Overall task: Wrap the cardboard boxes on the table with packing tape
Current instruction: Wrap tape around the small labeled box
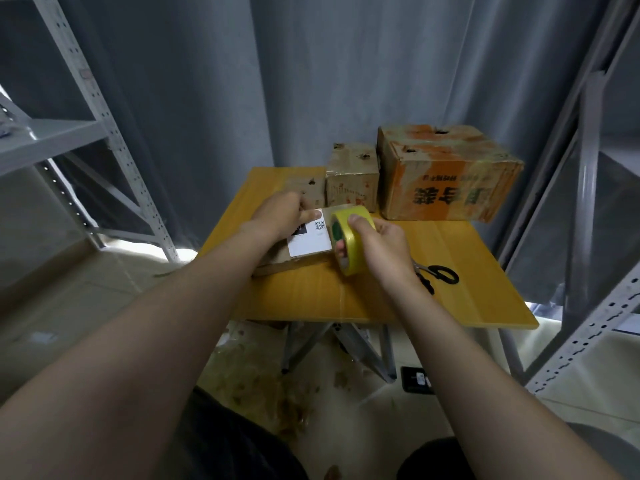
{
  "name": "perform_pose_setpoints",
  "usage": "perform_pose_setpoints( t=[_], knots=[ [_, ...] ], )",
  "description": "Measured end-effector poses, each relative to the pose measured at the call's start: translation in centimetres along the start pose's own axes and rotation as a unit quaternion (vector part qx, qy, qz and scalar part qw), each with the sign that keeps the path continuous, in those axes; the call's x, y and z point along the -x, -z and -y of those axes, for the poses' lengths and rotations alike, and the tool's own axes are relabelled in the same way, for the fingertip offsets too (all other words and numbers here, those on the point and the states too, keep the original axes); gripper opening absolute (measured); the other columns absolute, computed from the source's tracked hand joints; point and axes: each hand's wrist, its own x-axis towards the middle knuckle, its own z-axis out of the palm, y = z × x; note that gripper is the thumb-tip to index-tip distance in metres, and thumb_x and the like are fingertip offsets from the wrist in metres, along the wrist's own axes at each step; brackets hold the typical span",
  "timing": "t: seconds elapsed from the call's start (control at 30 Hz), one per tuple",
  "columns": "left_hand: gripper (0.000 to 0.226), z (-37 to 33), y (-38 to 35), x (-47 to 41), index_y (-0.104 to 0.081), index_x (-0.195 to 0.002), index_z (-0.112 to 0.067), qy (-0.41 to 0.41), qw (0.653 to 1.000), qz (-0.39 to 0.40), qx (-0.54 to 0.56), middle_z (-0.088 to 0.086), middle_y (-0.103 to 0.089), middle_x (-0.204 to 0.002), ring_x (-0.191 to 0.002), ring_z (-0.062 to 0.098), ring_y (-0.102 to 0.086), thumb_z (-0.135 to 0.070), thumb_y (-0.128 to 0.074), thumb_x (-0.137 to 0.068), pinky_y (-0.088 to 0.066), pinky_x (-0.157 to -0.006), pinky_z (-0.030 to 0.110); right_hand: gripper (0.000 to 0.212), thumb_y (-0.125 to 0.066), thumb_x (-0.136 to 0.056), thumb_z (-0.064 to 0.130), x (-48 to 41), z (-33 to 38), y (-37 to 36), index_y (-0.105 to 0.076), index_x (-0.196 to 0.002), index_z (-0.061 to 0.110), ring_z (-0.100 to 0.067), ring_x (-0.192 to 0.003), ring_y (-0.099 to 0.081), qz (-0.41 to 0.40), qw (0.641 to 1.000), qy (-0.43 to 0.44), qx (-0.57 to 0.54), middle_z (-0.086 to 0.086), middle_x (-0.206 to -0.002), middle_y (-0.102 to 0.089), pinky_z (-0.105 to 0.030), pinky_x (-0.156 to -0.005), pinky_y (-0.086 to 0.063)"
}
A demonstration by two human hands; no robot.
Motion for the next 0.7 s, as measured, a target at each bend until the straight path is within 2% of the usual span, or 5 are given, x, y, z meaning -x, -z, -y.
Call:
perform_pose_setpoints(
  t=[0.13, 0.23, 0.4, 0.57, 0.7],
  knots=[
    [0.028, -0.5, -0.8, 0.9, -0.066, -0.100, -0.026, -0.034, 0.998, 0.021, -0.045, -0.001, -0.067, -0.103, -0.105, 0.029, -0.063, -0.045, -0.071, -0.080, -0.049, -0.078, 0.041, 0.037, -0.062, -0.102, 0.040, -2.4, 1.0, -0.7, -0.075, -0.095, 0.006, -0.026, -0.060, -0.071, -0.021, 0.999, 0.033, 0.023, -0.014, -0.074, -0.077, -0.046, -0.067, -0.063],
    [0.091, 0.1, -1.5, 2.1, -0.049, -0.145, -0.030, -0.033, 0.984, 0.118, -0.131, 0.003, -0.046, -0.152, -0.141, 0.031, -0.040, -0.067, -0.080, -0.068, -0.044, -0.106, 0.058, 0.044, -0.062, -0.102, 0.043, -3.4, 1.8, -1.2, -0.077, -0.092, 0.003, -0.030, -0.060, -0.067, -0.018, 0.998, 0.042, 0.035, -0.018, -0.076, -0.076, -0.048, -0.068, -0.061],
    [0.071, 1.1, -1.8, 2.5, -0.064, -0.114, -0.027, -0.051, 0.989, 0.030, -0.133, -0.004, -0.067, -0.106, -0.100, 0.026, -0.063, -0.066, -0.087, -0.060, -0.051, -0.071, 0.037, 0.046, -0.055, -0.105, 0.043, -2.7, 1.8, -0.5, -0.076, -0.093, 0.004, -0.029, -0.060, -0.073, 0.015, 0.999, 0.023, 0.044, -0.015, -0.072, -0.077, -0.042, -0.069, -0.064],
    [0.099, 0.8, -1.7, 3.2, -0.060, -0.143, -0.030, -0.059, 0.991, 0.050, -0.108, -0.008, -0.064, -0.141, -0.125, 0.024, -0.059, -0.068, -0.088, -0.056, -0.052, -0.099, 0.042, 0.054, -0.053, -0.104, 0.048, 0.6, 0.6, 0.4, -0.075, -0.095, -0.001, -0.027, -0.058, -0.074, -0.007, 0.997, 0.001, 0.074, -0.013, -0.067, -0.075, -0.045, -0.070, -0.065],
    [0.102, 0.7, -1.2, 4.0, -0.056, -0.148, -0.029, -0.075, 0.990, 0.083, -0.091, -0.012, -0.055, -0.153, -0.136, 0.021, -0.052, -0.062, -0.091, -0.059, -0.045, -0.101, 0.033, 0.048, -0.052, -0.105, 0.048, 3.9, -0.9, 0.7, -0.074, -0.094, 0.006, -0.026, -0.059, -0.075, -0.014, 0.996, -0.024, 0.081, -0.011, -0.067, -0.076, -0.043, -0.072, -0.065]
  ],
)
